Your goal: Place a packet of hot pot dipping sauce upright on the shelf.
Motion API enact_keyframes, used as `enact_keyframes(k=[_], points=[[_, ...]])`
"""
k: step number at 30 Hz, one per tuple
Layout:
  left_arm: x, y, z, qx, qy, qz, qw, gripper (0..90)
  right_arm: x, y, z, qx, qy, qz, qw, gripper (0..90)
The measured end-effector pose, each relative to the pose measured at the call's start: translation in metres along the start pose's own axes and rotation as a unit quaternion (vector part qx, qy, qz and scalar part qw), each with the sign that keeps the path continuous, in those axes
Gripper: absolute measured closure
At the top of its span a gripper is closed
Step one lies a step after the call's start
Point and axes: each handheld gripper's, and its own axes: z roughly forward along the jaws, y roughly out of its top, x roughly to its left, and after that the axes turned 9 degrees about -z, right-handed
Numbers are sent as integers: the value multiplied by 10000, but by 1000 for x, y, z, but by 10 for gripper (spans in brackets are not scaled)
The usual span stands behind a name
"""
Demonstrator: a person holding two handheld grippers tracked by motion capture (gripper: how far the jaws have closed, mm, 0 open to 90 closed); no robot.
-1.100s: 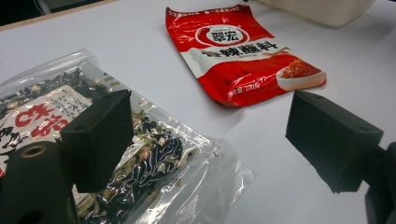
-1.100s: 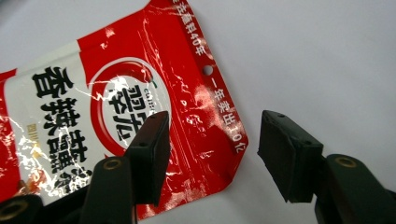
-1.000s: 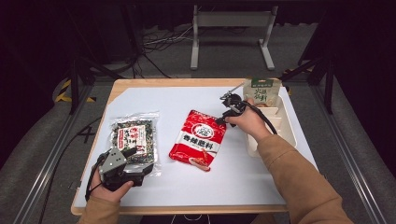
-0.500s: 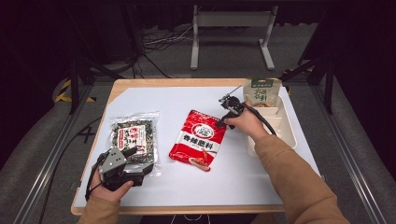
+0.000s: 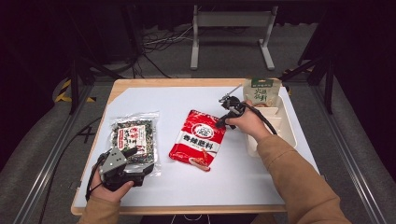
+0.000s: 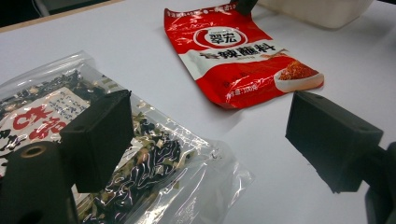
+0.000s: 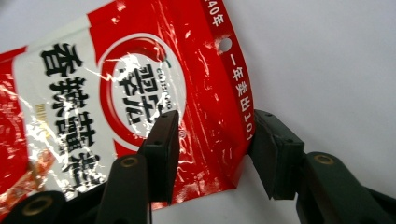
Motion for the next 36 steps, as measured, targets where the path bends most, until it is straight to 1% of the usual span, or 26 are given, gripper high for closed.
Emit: enact_keyframes(k=[3,5,6,9,10,11,12,13,14,15,16,20,23,24,26,29,33,34,36], points=[[0,0,1,7,-8,4,10000,155,2,0,-4,-51,188,-109,9998,548],[0,1,1,11,-6,37,10000,155,4,1,-5,-56,252,-232,9994,562],[0,1,1,17,-1,39,10000,155,5,2,-6,-70,300,-324,9990,569],[-1,0,2,30,-15,20,10000,155,9,4,-7,-119,518,-498,9973,590],[-1,0,2,30,-15,20,10000,155,9,4,-7,-119,518,-498,9973,590],[-1,1,2,27,-12,29,10000,155,13,6,-5,-60,711,-650,9953,606],[-1,0,2,25,-16,7,10000,155,16,7,-4,-16,817,-710,9941,605],[-1,0,2,23,-23,10,10000,155,18,8,-1,34,834,-788,9934,601],[-1,0,2,25,-19,7,10000,155,21,8,1,128,789,-901,9927,600],[-1,0,2,25,-19,7,10000,155,21,8,1,128,789,-901,9927,600],[-1,0,2,25,-19,10,10000,155,25,10,6,220,779,-961,9921,600],[0,0,1,14,-7,24,10000,155,26,11,10,261,750,-1047,9913,602],[-1,0,2,33,-15,20,10000,155,27,12,14,374,628,-1094,9913,611],[-1,0,2,32,-15,21,10000,155,26,12,15,405,608,-1146,9907,624],[-1,0,2,24,-16,18,10000,155,26,12,16,448,498,-1193,9906,665],[0,0,2,5,-9,22,10000,155,26,13,17,466,410,-1251,9902,732],[0,0,1,5,1,28,10000,155,24,14,16,494,258,-1328,9896,849],[0,0,1,6,-11,15,10000,155,24,14,16,484,245,-1320,9898,868],[0,0,1,-5,-16,-22,10000,155,23,14,15,472,273,-1314,9898,876]])
